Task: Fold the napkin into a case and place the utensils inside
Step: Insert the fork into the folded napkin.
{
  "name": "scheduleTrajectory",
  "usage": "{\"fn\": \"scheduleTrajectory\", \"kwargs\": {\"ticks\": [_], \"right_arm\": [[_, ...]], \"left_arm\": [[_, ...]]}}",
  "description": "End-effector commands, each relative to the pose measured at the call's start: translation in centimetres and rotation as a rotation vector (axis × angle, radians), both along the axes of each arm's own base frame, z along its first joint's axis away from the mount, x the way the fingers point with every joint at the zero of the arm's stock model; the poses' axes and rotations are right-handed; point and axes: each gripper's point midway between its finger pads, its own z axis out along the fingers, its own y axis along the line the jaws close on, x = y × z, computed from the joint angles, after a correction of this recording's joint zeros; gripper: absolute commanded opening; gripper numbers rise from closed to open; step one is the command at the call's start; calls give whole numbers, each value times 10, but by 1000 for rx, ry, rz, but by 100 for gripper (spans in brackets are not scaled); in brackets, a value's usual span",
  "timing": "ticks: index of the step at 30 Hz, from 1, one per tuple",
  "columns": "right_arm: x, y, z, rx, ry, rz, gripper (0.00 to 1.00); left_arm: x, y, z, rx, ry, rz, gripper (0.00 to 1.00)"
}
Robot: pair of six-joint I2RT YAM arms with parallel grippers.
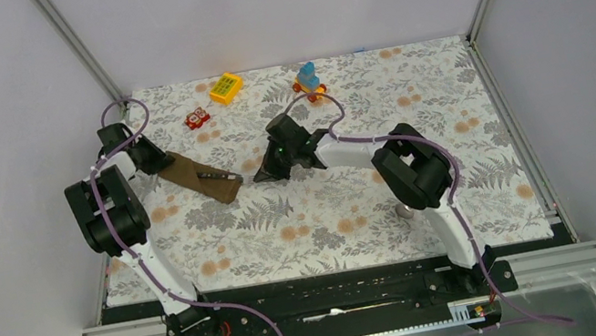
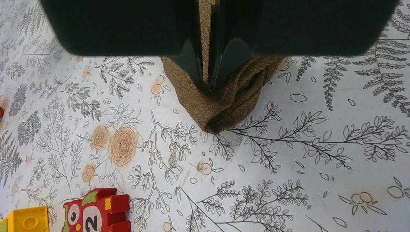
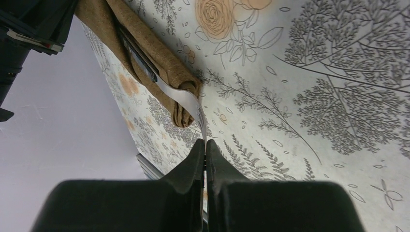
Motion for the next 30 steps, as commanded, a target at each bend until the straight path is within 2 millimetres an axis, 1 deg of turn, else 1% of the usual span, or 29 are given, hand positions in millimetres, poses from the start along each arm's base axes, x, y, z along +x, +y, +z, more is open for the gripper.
{"fn": "scheduleTrajectory", "kwargs": {"ticks": [1, 11, 17, 20, 23, 30], "right_arm": [[8, 16, 10, 2, -26, -25, 0], [22, 37, 7, 30, -3, -72, 0], [28, 45, 6, 39, 16, -115, 0], [29, 53, 2, 46, 39, -123, 0], [30, 61, 4, 45, 45, -135, 0], [32, 70, 1, 39, 50, -194, 0]], "left_arm": [[11, 3, 9, -2, -44, -5, 12], [6, 1, 4, -15, -30, 1, 11], [4, 1, 4, -11, -23, 5, 10], [3, -1, 4, -22, -24, 4, 10], [2, -1, 4, -23, -23, 2, 10], [2, -2, 4, -25, -22, 6, 9]]}}
